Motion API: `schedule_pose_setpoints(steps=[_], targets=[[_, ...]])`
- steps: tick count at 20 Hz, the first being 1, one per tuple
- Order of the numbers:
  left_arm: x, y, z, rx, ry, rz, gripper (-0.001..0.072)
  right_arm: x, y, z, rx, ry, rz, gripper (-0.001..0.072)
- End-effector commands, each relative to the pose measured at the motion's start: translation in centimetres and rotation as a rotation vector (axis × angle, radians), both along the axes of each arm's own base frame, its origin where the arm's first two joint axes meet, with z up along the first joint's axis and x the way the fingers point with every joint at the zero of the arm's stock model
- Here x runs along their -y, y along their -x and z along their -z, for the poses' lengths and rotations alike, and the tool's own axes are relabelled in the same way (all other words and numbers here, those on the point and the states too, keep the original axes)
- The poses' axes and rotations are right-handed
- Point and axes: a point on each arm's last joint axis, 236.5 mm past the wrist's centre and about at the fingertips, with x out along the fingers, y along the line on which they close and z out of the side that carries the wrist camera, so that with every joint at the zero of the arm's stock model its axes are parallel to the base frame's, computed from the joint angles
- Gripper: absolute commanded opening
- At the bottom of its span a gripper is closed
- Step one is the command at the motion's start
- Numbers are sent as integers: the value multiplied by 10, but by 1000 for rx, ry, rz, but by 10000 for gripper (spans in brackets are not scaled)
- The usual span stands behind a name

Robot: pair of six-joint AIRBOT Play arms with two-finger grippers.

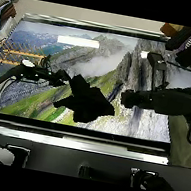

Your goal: Fold the clothes and pants, and hang the long-sleeved shirts on hangers.

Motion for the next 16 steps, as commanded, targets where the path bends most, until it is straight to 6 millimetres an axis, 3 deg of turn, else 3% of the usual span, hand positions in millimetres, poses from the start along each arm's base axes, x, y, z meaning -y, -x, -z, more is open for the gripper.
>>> schedule_pose_setpoints(steps=[1,2,3,5,6,7,8,9,10,11,12,16], targets=[[25,-12,19,-19,7,1,668,-5,-6,-5,1,-56,61,366],[32,-11,25,-34,8,6,668,-7,-14,-11,18,-99,115,366],[37,-10,29,-47,11,10,620,-9,-24,-19,43,-149,175,366],[44,-8,30,-46,12,28,293,6,-54,-45,137,-219,336,367],[45,-8,27,-45,16,33,107,34,-69,-57,168,-240,454,367],[45,-10,23,-37,19,42,15,72,-82,-64,175,-263,591,367],[43,-12,18,-30,25,43,14,120,-90,-62,161,-280,735,368],[41,-15,13,-21,29,45,14,161,-91,-50,122,-282,815,370],[39,-18,8,-15,34,46,14,189,-87,-29,45,-299,825,399],[37,-21,3,-7,39,48,14,197,-81,1,-60,-344,770,517],[34,-23,0,-3,43,48,14,190,-75,32,-161,-414,702,606],[26,-26,-4,-27,58,18,14,109,-55,145,-431,-645,483,626]])
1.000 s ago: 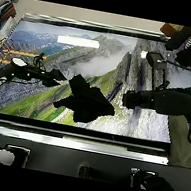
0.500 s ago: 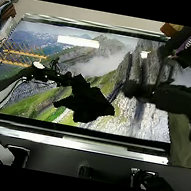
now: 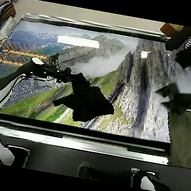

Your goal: Fold the clothes and pants, and hang the long-sleeved shirts on hangers.

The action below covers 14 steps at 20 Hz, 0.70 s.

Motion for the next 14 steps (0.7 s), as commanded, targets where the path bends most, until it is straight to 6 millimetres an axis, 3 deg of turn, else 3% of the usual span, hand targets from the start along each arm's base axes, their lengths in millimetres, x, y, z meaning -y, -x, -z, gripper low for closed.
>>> schedule_pose_setpoints(steps=[1,4,6,7,10,14], targets=[[-7,-3,-4,-20,15,-21,14,-64,17,73,-57,-279,-135,670],[-7,-2,-4,-24,18,-17,14,-122,26,124,-116,-243,-256,670],[-7,-1,-4,-24,17,-17,14,-150,31,152,-160,-227,-284,664],[-7,-1,-4,-27,18,-19,14,-159,32,157,-178,-243,-288,512],[-7,-1,-4,-36,21,-26,14,-170,15,146,-138,-300,-252,542],[-4,4,-5,-51,30,-8,14,-167,13,146,-183,-301,-202,554]])
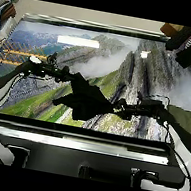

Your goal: Fold the clothes and pants, and hang the long-sleeved shirts on hangers.

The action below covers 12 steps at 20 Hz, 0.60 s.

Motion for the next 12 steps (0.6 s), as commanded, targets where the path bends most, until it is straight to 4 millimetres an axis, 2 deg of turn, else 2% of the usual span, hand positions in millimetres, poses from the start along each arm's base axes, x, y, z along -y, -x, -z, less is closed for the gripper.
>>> schedule_pose_setpoints(steps=[1,4,5,7,8,9,12], targets=[[2,4,-1,-13,8,13,14,-3,-7,2,-28,-5,52,555],[2,4,-1,-14,8,14,14,-7,-9,5,-21,13,61,552],[2,4,-1,-13,8,13,14,-9,-10,6,-19,23,66,517],[2,4,-1,-13,8,13,14,-11,-9,8,-11,33,57,291],[2,4,-1,-13,8,13,14,-12,-9,6,-1,30,43,105],[2,4,-1,-14,9,15,14,-13,-10,1,19,30,26,33],[0,4,-12,5,9,37,12,-8,-21,-33,131,75,-28,31]])
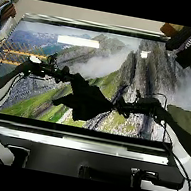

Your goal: Fold the clothes and pants, and hang the long-sleeved shirts on hangers.

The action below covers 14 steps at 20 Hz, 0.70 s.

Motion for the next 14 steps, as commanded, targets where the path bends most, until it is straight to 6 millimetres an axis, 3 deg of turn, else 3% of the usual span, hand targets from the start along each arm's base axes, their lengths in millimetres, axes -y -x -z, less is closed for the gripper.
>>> schedule_pose_setpoints(steps=[1,4,6,8,11,13,14], targets=[[-6,-3,-16,38,-17,30,12,9,-10,-40,126,77,-62,31],[-43,-18,-66,178,-185,47,10,38,-21,-118,347,255,-116,31],[-86,-30,-119,291,-371,0,11,71,-28,-196,531,420,-69,31],[-135,-35,-191,406,-551,-128,11,107,-24,-286,730,569,36,31],[-189,-11,-316,592,-719,-361,11,145,18,-427,1048,684,209,31],[-211,27,-391,709,-769,-506,12,156,61,-497,1225,696,297,31],[-222,50,-421,754,-784,-579,12,160,82,-522,1291,694,333,31]])
